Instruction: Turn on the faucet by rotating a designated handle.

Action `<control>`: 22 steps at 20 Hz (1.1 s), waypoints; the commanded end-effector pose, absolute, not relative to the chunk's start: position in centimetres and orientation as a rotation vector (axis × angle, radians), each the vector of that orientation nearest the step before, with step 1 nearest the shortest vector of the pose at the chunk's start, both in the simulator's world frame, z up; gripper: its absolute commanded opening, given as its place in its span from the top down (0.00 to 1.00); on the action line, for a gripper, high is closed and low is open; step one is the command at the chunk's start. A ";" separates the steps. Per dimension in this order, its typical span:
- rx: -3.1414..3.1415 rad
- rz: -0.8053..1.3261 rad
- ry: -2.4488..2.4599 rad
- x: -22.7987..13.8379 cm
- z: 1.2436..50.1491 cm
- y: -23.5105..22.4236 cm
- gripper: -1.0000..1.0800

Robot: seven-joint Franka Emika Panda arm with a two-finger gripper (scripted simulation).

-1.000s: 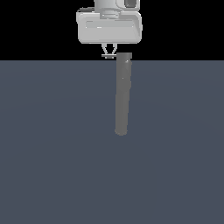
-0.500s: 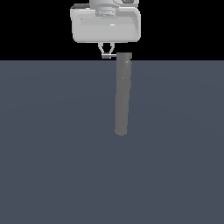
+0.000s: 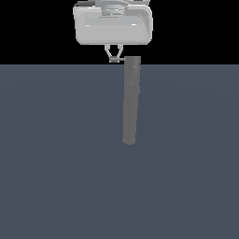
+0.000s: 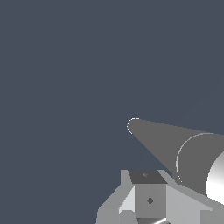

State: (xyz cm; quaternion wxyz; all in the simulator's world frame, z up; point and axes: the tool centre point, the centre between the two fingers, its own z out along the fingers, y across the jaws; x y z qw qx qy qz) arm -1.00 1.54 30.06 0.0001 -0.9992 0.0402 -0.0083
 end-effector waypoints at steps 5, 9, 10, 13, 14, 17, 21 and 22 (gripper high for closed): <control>-3.139 -0.005 0.129 -3.7 30.1 0.8 1.00; -3.139 -0.001 0.127 -5.0 30.1 0.4 1.00; -3.139 -0.001 0.127 -5.0 30.1 0.4 1.00; -3.139 -0.017 0.126 -4.5 30.0 -0.4 1.00; -3.139 -0.015 0.126 -4.8 30.0 -0.9 1.00; -3.139 -0.010 0.126 -5.7 30.0 -2.2 1.00; -3.139 -0.002 0.126 -6.8 30.1 -4.0 1.00; -3.139 -0.002 0.126 -6.8 30.1 -4.0 1.00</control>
